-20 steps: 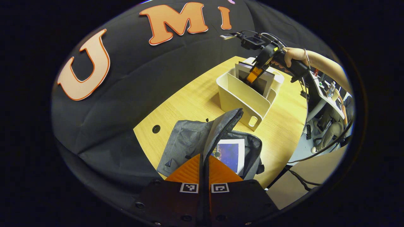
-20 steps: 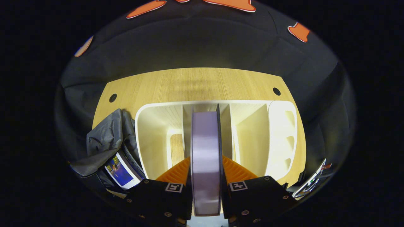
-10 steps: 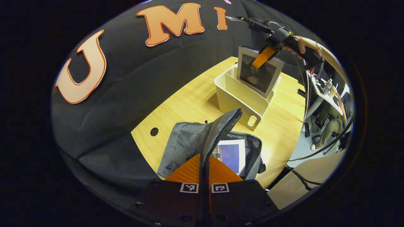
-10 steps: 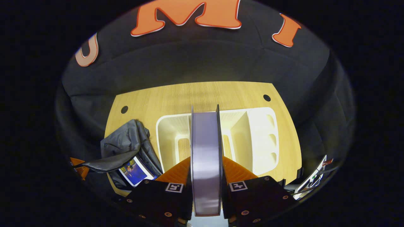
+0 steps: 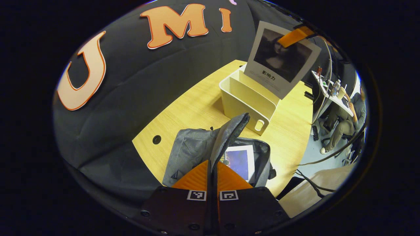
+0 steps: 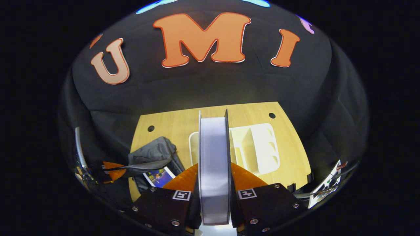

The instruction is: Open the schoolbag, grab two books from the bookshelf and put them into the schoolbag.

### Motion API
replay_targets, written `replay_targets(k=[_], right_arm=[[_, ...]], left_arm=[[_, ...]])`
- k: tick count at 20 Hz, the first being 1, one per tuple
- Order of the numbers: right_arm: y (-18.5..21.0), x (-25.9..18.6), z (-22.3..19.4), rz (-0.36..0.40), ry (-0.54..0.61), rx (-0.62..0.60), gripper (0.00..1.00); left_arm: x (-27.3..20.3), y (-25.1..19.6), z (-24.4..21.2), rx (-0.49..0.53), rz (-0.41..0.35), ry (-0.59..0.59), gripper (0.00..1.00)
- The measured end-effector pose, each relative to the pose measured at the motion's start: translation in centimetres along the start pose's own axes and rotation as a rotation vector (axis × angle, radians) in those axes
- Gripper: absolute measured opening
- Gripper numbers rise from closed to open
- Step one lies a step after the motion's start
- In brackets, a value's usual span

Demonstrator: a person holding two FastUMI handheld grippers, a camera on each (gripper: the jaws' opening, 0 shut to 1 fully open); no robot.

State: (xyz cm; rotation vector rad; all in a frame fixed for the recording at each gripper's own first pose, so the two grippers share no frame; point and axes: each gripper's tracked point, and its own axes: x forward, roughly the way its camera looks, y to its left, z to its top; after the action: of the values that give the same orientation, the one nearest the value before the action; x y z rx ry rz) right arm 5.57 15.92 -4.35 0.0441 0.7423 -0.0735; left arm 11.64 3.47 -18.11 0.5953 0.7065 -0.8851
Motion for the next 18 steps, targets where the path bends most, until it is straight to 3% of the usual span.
replay_targets(k=[8,18], right_arm=[[5.0,-0.9,-8.8,0.191,0.059,0.201,0.37],[10.4,6.7,-16.1,0.401,0.118,0.529,0.37]], left_arm=[[0.0,-0.2,-0.4,0.028,-0.023,0.004,0.01],[-0.3,-0.7,-0.1,0.035,-0.021,0.021,0.01]])
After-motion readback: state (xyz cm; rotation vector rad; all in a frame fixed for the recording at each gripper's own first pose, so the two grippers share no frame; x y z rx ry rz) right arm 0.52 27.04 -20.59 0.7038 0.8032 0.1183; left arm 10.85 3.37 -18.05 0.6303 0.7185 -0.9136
